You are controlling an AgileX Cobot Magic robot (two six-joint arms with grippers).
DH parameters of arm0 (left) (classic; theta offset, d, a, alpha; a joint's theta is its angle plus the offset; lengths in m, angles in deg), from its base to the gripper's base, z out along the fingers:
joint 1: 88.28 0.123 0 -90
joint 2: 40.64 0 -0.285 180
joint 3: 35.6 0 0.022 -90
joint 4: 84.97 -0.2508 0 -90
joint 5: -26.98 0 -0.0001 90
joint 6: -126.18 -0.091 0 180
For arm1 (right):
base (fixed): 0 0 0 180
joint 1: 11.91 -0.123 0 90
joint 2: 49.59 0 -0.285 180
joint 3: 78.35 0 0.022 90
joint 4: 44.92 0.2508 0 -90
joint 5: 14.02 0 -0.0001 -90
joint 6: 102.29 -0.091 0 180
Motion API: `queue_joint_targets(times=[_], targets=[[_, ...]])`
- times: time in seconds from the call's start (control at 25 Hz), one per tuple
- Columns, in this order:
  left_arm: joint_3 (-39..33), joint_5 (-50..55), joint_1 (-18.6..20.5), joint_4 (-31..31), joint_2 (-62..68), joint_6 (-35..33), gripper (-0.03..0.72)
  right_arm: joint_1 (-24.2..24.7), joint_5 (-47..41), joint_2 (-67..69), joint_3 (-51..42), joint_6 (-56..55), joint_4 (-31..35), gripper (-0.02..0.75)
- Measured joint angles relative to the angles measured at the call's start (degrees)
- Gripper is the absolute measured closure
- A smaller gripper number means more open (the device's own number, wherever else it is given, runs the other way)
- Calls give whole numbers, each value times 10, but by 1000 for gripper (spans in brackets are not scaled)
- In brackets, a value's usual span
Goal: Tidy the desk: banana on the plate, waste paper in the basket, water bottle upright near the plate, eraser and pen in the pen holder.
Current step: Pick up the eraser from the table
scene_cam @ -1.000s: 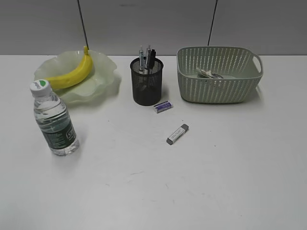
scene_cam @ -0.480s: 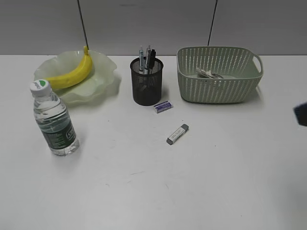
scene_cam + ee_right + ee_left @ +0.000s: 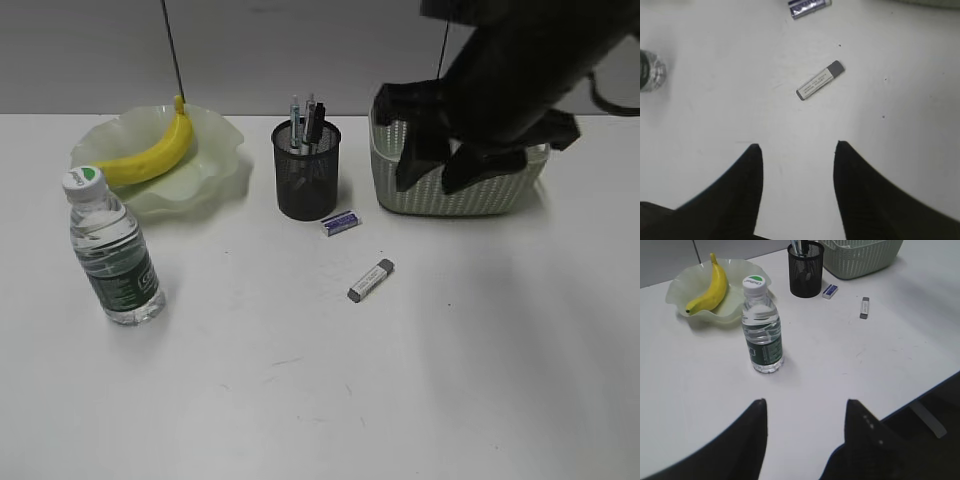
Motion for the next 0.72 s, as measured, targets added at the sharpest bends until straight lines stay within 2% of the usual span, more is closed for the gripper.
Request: queue_joint_targets(times=[0.24, 0.36, 0.52, 0.72], targets=[[0, 0, 0, 0, 0, 0, 314, 0, -125, 178, 147, -110, 26, 365], [0, 0, 0, 0, 0, 0, 314, 0, -147, 237, 197, -161, 31, 365], [0, 0, 0, 0, 0, 0, 314, 0, -153, 284, 224, -238, 31, 365], [0, 0, 0, 0, 0, 0, 314, 0, -152, 321, 227, -277, 33, 365]])
